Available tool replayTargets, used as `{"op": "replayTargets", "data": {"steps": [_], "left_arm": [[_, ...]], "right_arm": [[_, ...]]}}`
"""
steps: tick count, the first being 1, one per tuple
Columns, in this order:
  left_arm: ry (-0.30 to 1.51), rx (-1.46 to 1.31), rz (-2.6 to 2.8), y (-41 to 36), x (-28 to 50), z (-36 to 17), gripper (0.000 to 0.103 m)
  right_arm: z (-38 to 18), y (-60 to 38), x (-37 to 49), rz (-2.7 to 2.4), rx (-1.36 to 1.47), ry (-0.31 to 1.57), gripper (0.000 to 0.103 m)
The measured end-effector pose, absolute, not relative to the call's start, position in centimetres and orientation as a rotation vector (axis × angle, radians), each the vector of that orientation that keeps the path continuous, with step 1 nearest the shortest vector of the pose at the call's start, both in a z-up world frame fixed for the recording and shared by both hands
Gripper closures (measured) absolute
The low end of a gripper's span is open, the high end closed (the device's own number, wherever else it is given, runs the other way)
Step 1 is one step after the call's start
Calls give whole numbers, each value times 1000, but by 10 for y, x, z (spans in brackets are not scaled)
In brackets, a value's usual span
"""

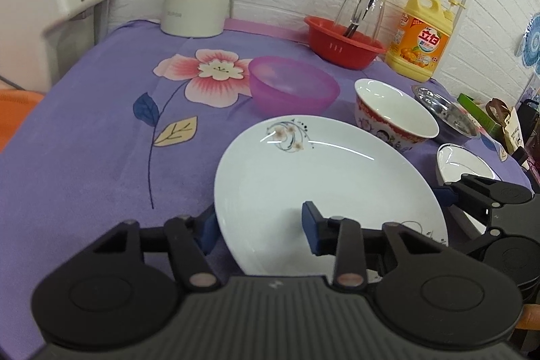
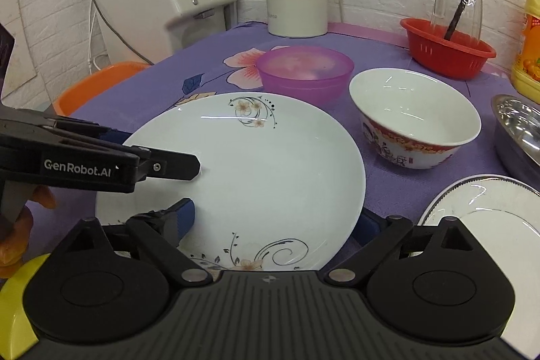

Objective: Organize plates and bowls
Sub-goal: 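Grasp the rim of the white flower-print plate with the right tool, then set the flower-print plate onto the yellow plate held by the left tool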

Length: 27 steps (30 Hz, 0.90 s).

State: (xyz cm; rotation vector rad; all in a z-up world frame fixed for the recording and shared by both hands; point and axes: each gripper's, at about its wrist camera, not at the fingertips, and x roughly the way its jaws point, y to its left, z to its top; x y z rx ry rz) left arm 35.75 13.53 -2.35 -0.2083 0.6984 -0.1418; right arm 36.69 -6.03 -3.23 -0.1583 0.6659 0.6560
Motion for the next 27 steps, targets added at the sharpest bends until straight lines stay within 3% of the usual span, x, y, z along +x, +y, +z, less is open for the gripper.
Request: {"op": "replayTargets", "data": {"steps": [27], "left_arm": [[626, -181, -88, 114, 303, 21, 69]], "right_arm": [[1, -81, 314, 602, -36, 622, 0]]}}
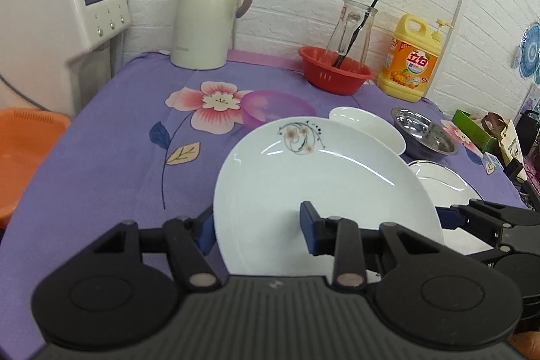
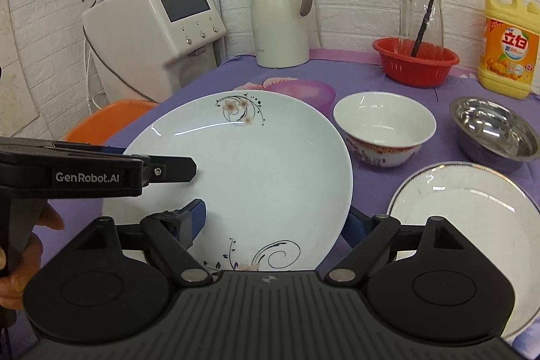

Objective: Organize plates and bowls
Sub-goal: 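Set the flower-print plate onto the yellow plate held by the left tool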

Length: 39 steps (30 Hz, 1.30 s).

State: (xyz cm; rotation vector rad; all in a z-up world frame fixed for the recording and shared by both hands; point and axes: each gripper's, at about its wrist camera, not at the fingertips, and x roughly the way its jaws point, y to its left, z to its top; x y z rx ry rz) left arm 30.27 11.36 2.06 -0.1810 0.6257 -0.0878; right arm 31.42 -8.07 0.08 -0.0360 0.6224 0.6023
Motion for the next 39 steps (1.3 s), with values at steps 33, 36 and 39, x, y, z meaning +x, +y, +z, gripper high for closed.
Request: {"op": "replayTargets", "data": {"steps": [33, 36, 39], "left_arm": [[497, -167, -1, 95, 179, 24, 7], [503, -178, -35, 89, 193, 36, 6], [504, -177, -77, 75, 207, 43, 4]], "right_arm": [[-15, -152, 206, 498, 174, 586, 0], [-13, -166, 217, 468, 213, 588, 0], [-12, -184, 226, 410, 230, 572, 0]]}}
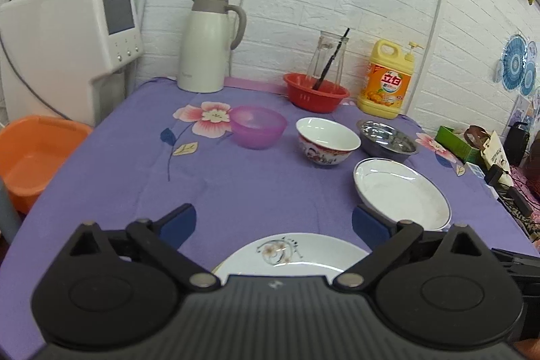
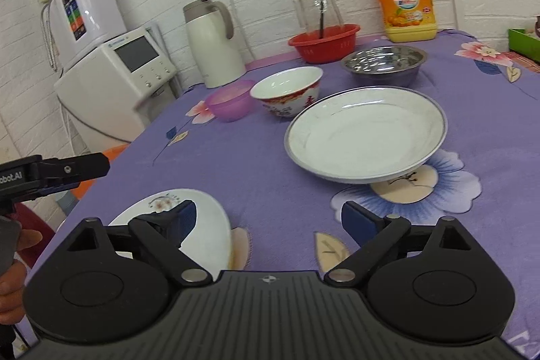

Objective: Organize plates and bowls
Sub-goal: 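Set the flower-print plate onto the yellow plate held by the left tool, then grasp the rim of the dark-rimmed white plate with the right tool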

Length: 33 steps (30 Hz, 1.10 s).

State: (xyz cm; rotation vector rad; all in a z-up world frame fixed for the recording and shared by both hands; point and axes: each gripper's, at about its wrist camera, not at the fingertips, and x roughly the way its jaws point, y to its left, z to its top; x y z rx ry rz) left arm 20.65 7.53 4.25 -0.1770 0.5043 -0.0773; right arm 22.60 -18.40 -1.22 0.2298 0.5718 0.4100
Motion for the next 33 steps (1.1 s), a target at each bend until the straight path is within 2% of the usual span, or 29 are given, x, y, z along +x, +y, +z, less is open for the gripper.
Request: {"op": "replayTargets", "data": {"steps": [10, 16, 24, 33], "left_arm": [[636, -169, -217, 18, 284, 36, 4], [737, -157, -211, -9, 336, 20, 4], [781, -117, -235, -37, 373, 5, 4], [797, -91, -248, -53, 394, -6, 4]], "right_arm": [[-23, -248, 304, 158, 217, 626, 0], [-35, -253, 342, 104, 200, 651, 0], [-43, -236, 348, 114, 75, 648, 0], [-41, -236, 349, 136, 105, 653, 0]]}}
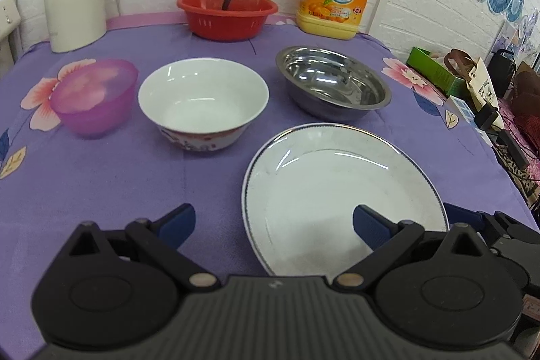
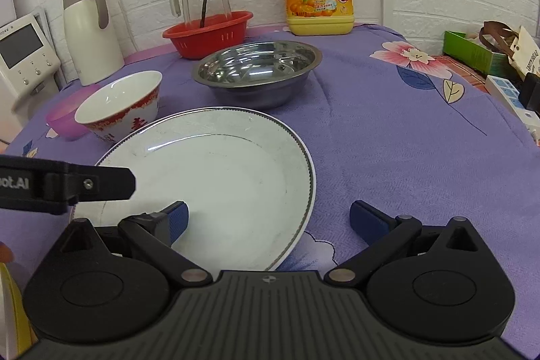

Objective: Organize plates and bowls
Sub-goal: 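Grasp the rim of the dark-rimmed white plate with the right tool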

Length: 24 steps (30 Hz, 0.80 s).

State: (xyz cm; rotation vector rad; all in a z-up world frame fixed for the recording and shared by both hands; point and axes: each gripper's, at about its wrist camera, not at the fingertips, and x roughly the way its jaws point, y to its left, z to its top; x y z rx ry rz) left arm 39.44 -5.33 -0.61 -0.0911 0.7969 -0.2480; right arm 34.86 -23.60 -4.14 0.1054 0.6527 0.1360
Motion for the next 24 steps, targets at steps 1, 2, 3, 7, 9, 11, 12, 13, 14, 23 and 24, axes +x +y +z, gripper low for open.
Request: {"op": "replayTargets", "data": {"steps": [1, 2, 3, 7, 9, 11, 12, 13, 14, 23, 24], "left_arm": [[800, -94, -248, -54, 396, -8, 4], [802, -96, -247, -55, 398, -10, 4], [801, -97, -244, -56, 399, -11, 4], [826, -123, -240, -61, 407, -19, 4], [851, -129, -231, -62, 410, -22, 4], [854, -123, -227, -62, 411, -22, 4], [860, -120, -227, -61, 411, -22, 4], [861, -116, -231, -60, 411, -22, 4], [864, -116, -232, -59, 412, -22, 4], [861, -63, -213, -69, 416, -23, 6], [863, -58, -214, -70, 416, -23, 9]], "right_arm": [[-41, -236, 349, 141, 107, 653, 0], [-41, -235, 349, 146, 107, 652, 0], [-41, -235, 350, 153, 108, 651, 0], [-40, -230, 357, 167, 94, 658, 0], [-42, -225, 359, 159, 50, 666, 0], [-42, -222, 361, 163, 18, 672, 0], [-42, -222, 362, 168, 18, 674, 0], [-42, -224, 363, 177, 14, 674, 0], [-42, -225, 362, 183, 15, 670, 0], [-43, -225, 359, 184, 17, 660, 0], [-42, -225, 358, 182, 17, 661, 0]]}}
